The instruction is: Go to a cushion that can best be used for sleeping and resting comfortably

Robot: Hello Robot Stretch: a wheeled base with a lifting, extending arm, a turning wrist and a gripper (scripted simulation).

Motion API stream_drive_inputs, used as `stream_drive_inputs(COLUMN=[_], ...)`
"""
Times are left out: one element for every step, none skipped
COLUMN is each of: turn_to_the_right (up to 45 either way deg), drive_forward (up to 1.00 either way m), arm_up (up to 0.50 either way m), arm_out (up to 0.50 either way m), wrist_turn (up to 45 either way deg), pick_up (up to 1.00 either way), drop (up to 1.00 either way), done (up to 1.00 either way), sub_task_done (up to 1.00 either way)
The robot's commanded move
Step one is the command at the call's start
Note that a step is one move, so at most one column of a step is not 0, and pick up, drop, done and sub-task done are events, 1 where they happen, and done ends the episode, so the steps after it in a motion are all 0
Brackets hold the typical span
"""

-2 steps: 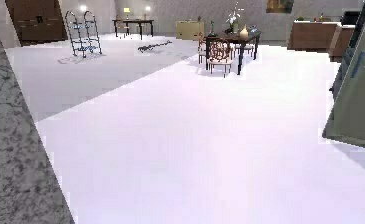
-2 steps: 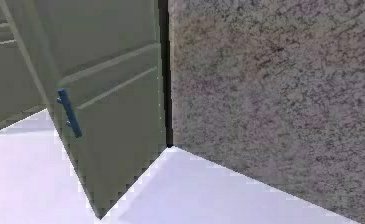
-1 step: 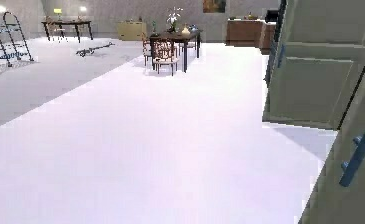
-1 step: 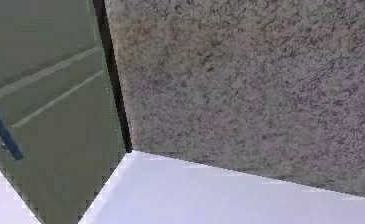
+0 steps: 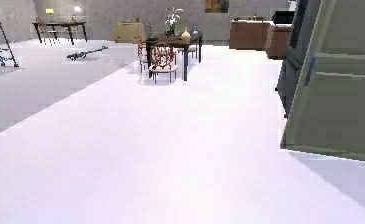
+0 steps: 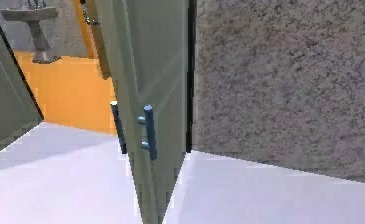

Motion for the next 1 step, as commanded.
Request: stream_drive_inputs(turn_to_the_right=[33.0], drive_forward=[0.00], arm_up=[0.00], arm_out=[0.00], wrist_turn=[0.0], pick_up=[0.00], drop=[0.00], done=[0.00], sub_task_done=[0.00])
